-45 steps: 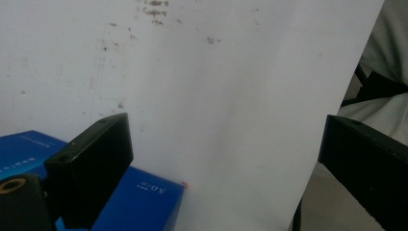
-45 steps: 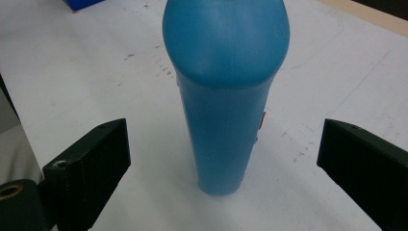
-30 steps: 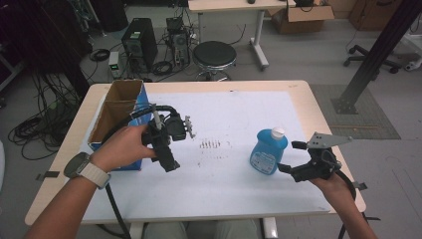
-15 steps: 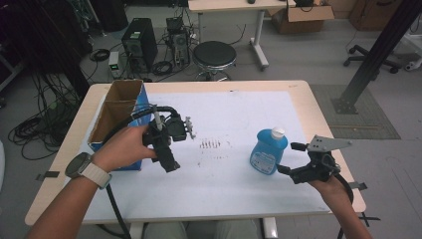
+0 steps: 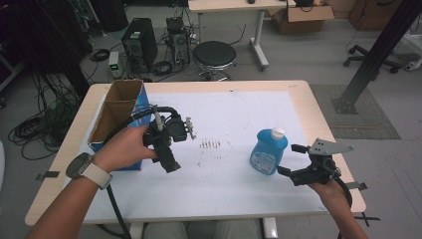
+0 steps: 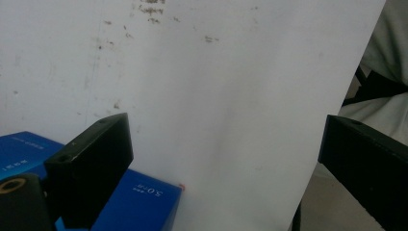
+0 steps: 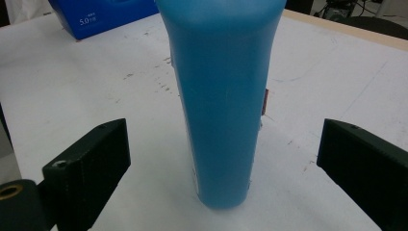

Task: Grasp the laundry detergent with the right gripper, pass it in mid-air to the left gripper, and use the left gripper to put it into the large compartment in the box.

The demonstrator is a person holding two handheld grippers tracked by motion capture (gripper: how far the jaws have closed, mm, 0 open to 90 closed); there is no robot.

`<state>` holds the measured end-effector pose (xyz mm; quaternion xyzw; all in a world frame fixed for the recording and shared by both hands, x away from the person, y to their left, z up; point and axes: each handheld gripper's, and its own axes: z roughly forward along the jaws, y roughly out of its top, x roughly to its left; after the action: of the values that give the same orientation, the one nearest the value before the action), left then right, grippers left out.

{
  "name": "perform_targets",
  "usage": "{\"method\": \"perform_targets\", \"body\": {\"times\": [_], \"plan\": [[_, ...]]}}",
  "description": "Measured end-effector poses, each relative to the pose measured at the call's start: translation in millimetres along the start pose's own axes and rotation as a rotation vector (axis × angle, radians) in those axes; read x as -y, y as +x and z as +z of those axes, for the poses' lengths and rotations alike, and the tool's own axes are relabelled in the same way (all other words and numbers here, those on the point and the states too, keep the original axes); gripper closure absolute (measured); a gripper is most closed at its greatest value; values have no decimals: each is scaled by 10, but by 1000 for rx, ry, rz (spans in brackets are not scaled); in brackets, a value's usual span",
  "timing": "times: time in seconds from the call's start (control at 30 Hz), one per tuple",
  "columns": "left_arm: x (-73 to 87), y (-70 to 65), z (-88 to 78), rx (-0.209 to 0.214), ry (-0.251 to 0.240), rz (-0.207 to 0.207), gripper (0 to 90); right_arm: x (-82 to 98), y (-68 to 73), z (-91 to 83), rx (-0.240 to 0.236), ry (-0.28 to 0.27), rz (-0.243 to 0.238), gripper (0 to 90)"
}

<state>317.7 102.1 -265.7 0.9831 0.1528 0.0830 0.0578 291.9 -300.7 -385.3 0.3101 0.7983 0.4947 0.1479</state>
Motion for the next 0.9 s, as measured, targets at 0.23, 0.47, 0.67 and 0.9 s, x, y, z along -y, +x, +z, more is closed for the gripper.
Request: {"method": "perform_targets", "body": {"times": [0.23, 0.47, 0.67, 0.9], "plan": [[-2, 4, 4, 0, 4, 1, 55, 37, -3, 17, -3, -13, 5, 46], [-10, 6, 13, 1, 2, -1, 55, 33, -13, 56, -2, -20, 1, 46], [-11, 6, 23, 2, 2, 1, 55, 26, -24, 133, -8, -27, 6, 47], [-5, 8, 34, 5, 1, -1, 55, 16, -20, 240, -13, -33, 6, 47]]}}
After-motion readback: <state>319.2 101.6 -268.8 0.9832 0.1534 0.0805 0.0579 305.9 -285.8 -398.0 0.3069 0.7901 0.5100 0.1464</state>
